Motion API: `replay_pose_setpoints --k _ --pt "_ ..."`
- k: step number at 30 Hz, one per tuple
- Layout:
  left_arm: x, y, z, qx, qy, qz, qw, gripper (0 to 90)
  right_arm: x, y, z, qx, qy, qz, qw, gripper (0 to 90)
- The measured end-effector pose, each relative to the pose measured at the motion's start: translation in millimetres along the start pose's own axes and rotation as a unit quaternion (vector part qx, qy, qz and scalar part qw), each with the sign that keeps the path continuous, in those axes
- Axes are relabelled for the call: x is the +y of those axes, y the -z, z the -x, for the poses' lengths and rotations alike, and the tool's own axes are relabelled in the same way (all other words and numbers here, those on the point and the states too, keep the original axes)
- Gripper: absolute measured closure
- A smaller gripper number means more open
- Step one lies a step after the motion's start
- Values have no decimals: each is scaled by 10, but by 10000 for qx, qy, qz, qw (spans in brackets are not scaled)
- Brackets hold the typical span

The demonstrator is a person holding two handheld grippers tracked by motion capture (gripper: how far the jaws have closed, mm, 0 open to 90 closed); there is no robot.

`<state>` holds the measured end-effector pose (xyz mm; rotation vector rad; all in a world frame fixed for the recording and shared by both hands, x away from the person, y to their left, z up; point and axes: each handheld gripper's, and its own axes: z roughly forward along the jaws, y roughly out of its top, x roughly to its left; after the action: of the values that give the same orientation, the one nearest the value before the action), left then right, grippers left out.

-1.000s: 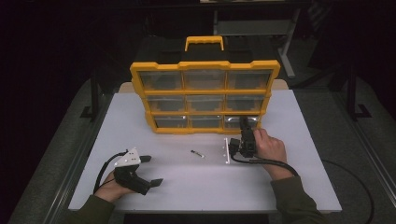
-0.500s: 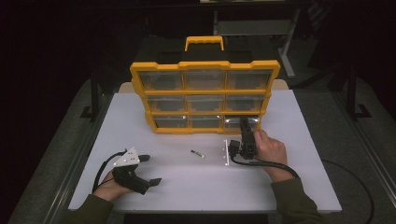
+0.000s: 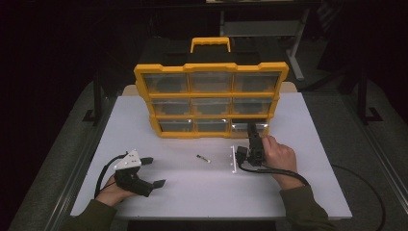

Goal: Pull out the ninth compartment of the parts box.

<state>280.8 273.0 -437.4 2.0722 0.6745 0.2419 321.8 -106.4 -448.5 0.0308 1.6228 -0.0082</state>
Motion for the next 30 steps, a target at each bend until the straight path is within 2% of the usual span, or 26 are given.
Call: replay_pose_setpoints --k 8,15,30 --pt "2 5 0 34 34 -4 10000 10 6 31 19 30 94 -17 9999 774" --pt "-1 0 15 16 20 -10 10000 5 34 67 19 60 36 -38 10000 773" --pt "-12 -1 23 -23 -17 -26 10000 5 47 120 27 85 75 -75 9999 774"
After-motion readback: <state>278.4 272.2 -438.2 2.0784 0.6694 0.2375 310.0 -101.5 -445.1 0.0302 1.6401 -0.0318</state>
